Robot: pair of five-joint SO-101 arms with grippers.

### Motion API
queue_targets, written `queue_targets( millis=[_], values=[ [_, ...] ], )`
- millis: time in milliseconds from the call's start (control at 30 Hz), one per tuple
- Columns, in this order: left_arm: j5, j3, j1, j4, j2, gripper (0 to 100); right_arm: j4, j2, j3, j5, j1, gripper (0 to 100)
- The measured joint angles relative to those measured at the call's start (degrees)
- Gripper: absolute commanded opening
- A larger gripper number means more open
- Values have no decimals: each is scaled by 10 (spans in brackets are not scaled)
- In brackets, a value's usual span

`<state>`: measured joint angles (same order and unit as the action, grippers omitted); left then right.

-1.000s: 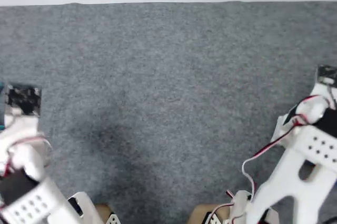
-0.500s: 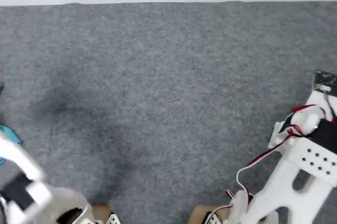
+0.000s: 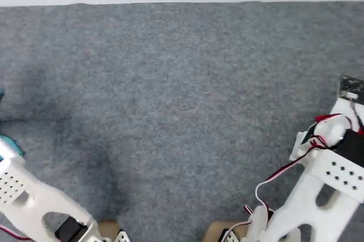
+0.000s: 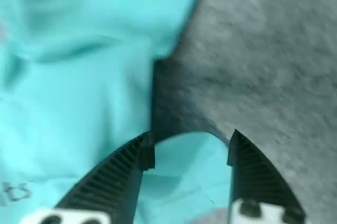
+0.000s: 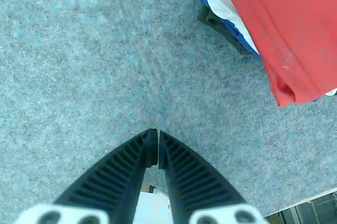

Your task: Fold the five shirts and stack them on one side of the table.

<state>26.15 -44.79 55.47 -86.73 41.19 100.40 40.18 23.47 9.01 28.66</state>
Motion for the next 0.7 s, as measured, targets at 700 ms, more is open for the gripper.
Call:
queue_targets(
  millis=[700],
  values=[
    [-28,-178,43,-120,83,229,0,0,0,0,0,9]
  ],
)
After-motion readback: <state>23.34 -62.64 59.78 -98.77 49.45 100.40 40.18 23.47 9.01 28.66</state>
